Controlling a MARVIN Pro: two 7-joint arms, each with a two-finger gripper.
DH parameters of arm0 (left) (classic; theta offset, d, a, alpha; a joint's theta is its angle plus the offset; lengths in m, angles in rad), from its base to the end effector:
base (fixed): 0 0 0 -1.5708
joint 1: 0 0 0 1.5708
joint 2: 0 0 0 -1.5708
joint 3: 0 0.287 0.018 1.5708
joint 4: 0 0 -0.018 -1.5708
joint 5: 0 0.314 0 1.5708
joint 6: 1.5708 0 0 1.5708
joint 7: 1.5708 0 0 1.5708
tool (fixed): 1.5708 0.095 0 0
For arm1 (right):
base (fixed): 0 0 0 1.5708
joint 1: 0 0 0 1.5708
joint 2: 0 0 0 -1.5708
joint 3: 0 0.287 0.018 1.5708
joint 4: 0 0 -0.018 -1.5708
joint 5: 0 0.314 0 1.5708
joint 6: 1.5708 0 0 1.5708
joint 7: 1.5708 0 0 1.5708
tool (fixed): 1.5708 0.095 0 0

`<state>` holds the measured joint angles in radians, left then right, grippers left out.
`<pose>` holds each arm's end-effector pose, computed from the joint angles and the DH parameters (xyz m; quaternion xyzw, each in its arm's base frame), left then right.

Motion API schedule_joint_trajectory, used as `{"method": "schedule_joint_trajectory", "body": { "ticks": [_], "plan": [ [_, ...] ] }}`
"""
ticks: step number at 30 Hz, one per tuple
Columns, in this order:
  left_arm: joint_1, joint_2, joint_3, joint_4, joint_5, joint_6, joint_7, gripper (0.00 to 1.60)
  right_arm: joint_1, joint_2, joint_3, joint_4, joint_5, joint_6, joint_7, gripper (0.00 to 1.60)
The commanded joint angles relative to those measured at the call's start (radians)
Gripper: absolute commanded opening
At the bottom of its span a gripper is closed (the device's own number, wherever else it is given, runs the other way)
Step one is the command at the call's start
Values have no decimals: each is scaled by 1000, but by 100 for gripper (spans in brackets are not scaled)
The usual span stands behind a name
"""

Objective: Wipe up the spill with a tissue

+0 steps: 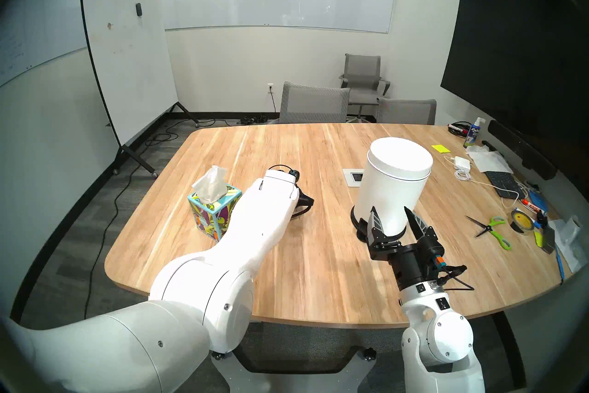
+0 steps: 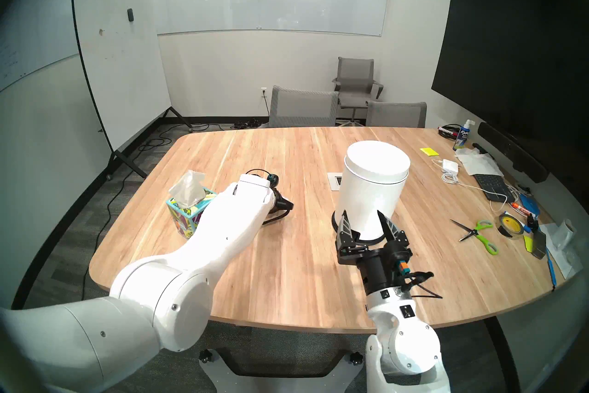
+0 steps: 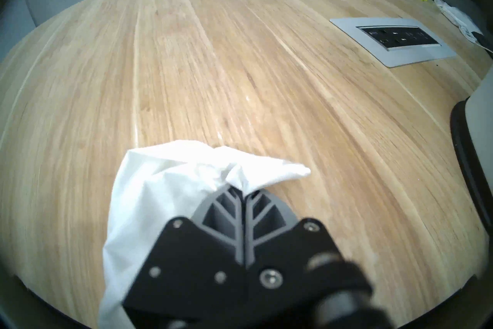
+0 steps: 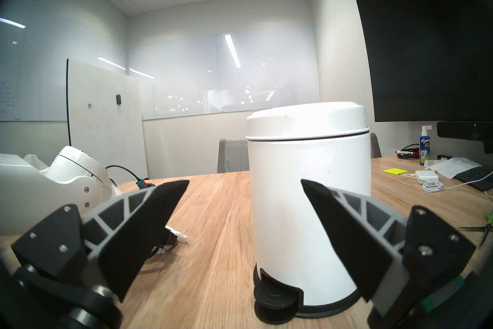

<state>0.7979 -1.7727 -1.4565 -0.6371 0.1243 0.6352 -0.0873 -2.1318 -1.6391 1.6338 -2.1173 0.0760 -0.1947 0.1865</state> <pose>0.5731 -0.1518 -0.3174 0.9122 -0.1389 0.3811 0.0587 0.2682 -0.0016 -0.2575 -0.6362 -0.0041 -0.7695 0.0567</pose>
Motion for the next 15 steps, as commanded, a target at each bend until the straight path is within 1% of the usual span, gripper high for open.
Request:
{"method": "schedule_joint_trajectory", "body": {
  "ticks": [1, 4, 9, 12, 15],
  "plan": [
    [17, -47, 3, -56, -10, 54, 1, 0, 2, 2, 1, -24, 0, -4, 2, 160],
    [21, -56, 3, -68, -13, 67, 5, 0, 2, 2, 1, -24, 0, -4, 2, 160],
    [54, -74, 6, -140, -19, 129, 21, 0, 2, 2, 1, -24, 0, -4, 2, 160],
    [67, -83, 1, -161, -21, 167, 45, 0, 2, 3, 1, -24, 0, -4, 2, 160],
    [70, -84, -1, -163, -24, 169, 55, 0, 2, 3, 1, -25, 0, -4, 2, 160]
  ]
}}
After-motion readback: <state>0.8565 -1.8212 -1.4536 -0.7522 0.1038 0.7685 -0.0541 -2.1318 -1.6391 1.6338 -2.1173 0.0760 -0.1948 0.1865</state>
